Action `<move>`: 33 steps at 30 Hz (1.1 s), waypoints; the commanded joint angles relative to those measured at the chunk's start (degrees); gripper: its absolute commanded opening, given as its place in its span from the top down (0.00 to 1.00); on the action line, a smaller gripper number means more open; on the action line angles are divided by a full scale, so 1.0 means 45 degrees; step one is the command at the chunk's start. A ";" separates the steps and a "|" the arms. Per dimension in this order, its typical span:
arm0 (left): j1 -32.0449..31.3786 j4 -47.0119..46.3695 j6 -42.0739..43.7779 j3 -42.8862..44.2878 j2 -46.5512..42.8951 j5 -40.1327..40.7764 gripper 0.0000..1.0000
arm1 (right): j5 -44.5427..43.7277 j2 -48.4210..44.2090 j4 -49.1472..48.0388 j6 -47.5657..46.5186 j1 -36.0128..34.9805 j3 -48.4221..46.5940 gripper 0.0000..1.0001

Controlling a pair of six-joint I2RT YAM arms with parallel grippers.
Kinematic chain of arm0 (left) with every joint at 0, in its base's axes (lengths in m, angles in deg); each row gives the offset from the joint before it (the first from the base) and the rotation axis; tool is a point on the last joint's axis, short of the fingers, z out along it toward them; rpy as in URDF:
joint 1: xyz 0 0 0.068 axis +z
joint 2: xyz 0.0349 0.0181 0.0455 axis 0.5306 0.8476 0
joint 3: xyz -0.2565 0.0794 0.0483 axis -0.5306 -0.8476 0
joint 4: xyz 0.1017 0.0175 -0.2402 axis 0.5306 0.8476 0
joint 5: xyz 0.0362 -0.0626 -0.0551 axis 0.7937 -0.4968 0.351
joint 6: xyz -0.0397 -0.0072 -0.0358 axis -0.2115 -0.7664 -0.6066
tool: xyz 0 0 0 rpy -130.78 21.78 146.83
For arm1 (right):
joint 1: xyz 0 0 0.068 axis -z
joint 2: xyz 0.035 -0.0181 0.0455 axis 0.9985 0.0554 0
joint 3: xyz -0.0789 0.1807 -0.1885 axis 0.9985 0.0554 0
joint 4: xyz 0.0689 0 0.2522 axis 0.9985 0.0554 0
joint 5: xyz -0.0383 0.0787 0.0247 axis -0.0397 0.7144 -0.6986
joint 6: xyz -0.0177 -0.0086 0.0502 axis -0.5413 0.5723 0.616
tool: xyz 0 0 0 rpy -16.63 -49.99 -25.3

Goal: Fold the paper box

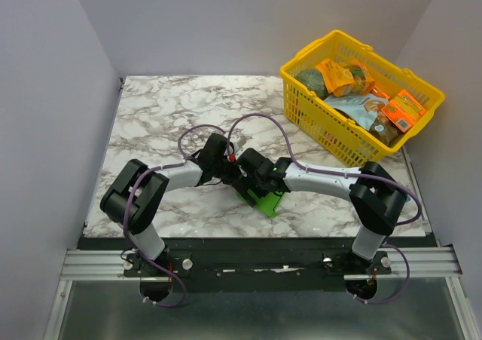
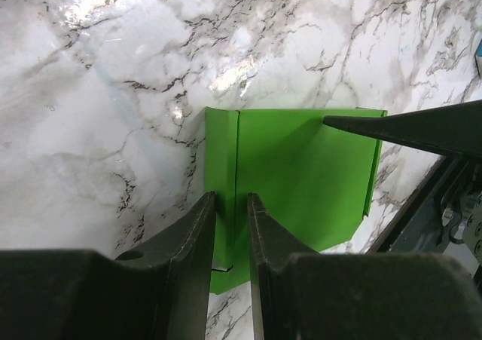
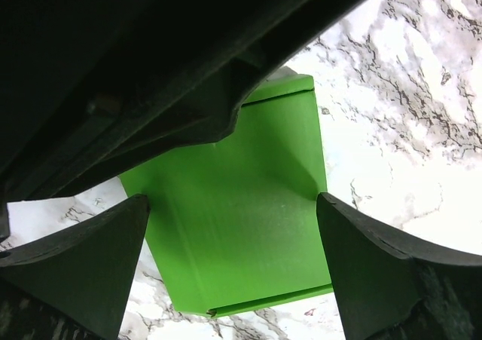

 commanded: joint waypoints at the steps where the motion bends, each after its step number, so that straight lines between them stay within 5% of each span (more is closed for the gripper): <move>1: -0.0261 -0.0066 0.1039 0.0007 0.0164 0.0008 0.70 | 0.0223 0.1082 0.0884 0.0228 0.0103 0.0102 0.01; 17: 0.0364 0.1457 0.2033 -0.0344 -0.1183 0.1588 0.71 | 0.0831 -0.0282 -0.0697 0.2101 -0.0561 -0.0523 0.00; 25: 0.0540 0.1790 0.2952 -0.0716 -0.2023 0.2274 0.74 | -0.0225 -0.2295 -0.1224 0.1459 -0.0502 0.0353 0.00; 33: 0.0618 0.1849 0.3109 -0.0657 -0.2239 0.2392 0.76 | 0.0556 -0.1653 -0.2396 0.1264 -0.0346 0.1195 0.00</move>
